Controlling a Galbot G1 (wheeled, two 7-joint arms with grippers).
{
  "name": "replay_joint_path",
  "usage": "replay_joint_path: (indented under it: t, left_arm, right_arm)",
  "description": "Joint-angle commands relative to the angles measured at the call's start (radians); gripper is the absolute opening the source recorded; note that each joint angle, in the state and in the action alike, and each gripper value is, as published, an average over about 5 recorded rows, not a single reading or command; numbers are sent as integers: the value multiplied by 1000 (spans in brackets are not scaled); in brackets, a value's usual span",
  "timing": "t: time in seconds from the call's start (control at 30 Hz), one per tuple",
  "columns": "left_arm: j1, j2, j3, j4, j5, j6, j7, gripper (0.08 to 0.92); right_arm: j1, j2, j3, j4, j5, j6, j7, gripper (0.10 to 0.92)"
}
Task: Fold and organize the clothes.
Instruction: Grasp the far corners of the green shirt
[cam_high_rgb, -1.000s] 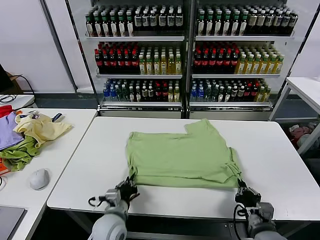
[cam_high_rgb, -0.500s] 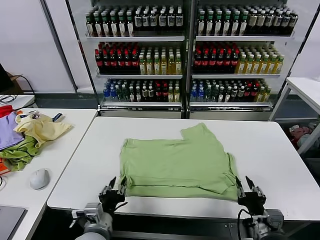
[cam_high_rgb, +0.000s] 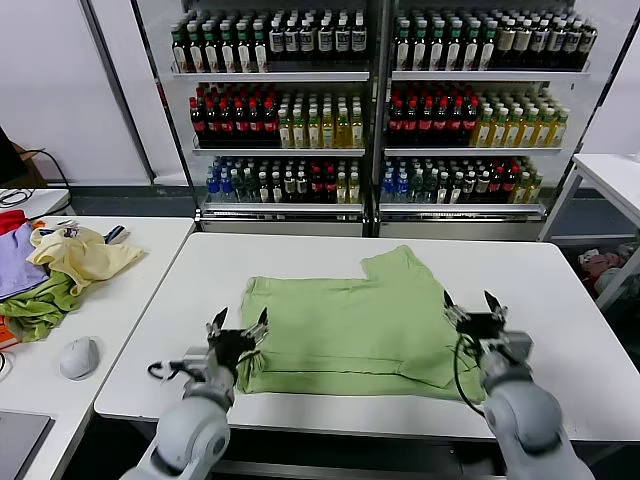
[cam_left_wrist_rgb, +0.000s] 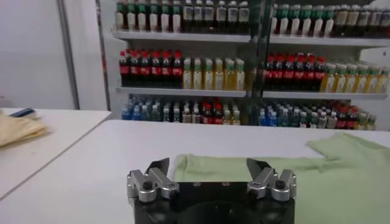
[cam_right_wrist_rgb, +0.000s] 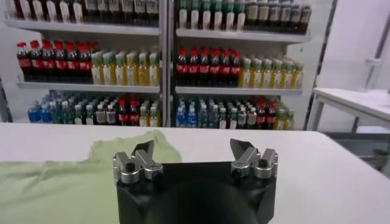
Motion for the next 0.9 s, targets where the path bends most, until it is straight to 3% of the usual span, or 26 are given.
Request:
replay_joint_path:
  t: [0.03, 0.27, 0.47, 0.9]
  left_arm:
    - [-309, -19, 95, 317, -35, 9, 7, 822]
    - [-438, -67, 138, 517, -32, 35, 15, 823]
    - [-500, -97, 138, 646, -6, 51, -1, 823]
    - [-521, -133, 120, 737, -73, 90, 7, 823]
  right_arm:
    - [321, -7, -130, -318, 18, -29, 13, 823]
    - [509, 63, -210, -590, -22, -24, -7, 823]
    - [552, 107, -226, -696, -51, -37, -18, 823]
    - [610, 191, -201, -873, -99, -19, -65, 822]
